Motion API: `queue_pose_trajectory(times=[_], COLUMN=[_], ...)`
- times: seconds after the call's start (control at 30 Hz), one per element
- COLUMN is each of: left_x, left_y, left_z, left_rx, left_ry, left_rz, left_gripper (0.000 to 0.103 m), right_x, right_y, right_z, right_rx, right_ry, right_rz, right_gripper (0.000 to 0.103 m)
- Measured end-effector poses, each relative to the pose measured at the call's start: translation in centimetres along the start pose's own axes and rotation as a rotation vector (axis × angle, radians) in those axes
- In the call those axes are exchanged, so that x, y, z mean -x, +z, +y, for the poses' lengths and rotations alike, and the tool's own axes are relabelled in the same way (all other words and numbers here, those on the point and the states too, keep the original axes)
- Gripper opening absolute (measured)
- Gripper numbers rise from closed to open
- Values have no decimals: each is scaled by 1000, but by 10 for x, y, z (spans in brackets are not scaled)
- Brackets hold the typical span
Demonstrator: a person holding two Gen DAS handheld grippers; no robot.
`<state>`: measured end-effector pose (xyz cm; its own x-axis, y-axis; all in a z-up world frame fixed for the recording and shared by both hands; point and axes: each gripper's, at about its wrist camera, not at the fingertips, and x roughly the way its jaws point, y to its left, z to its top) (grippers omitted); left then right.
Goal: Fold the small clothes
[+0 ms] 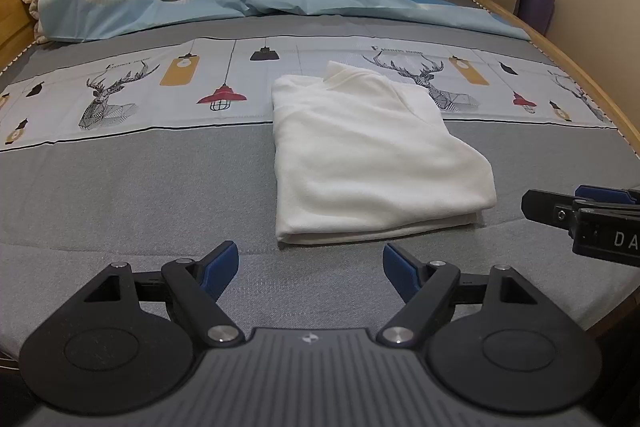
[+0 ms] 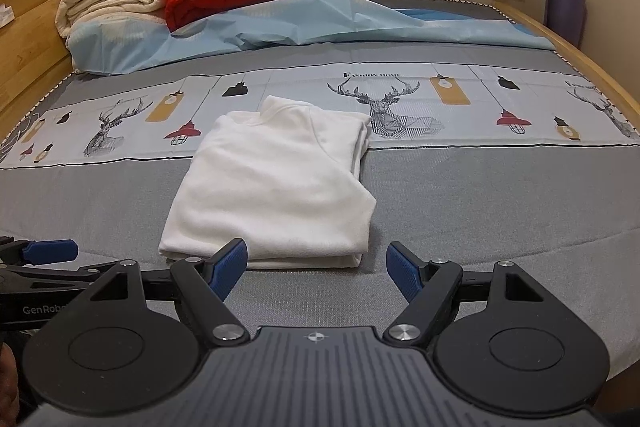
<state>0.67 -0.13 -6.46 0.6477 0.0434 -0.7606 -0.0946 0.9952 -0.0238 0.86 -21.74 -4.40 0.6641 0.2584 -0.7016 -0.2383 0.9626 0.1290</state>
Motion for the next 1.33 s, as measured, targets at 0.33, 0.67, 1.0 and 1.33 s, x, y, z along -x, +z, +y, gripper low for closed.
queue_pose_trajectory(times=[0.33, 0.67, 1.0, 1.33], left_x=[1, 2, 2, 4], left_y=[0, 0, 1, 1], left_z=[-1, -1, -1, 0], left_rx=[-2, -7, -10, -15], left_ry=[-3, -5, -8, -12], left_rz=[-4, -6, -9, -16], left_gripper=[84, 84, 84, 84], right_x=[0, 0, 0, 0], right_y=[0, 0, 0, 0], right_z=[1, 2, 2, 2], right_rx=[0, -1, -2, -2], right_ry=[1, 0, 0, 0], right_rz=[-1, -2, -2, -2], right_gripper=[78, 78, 78, 78])
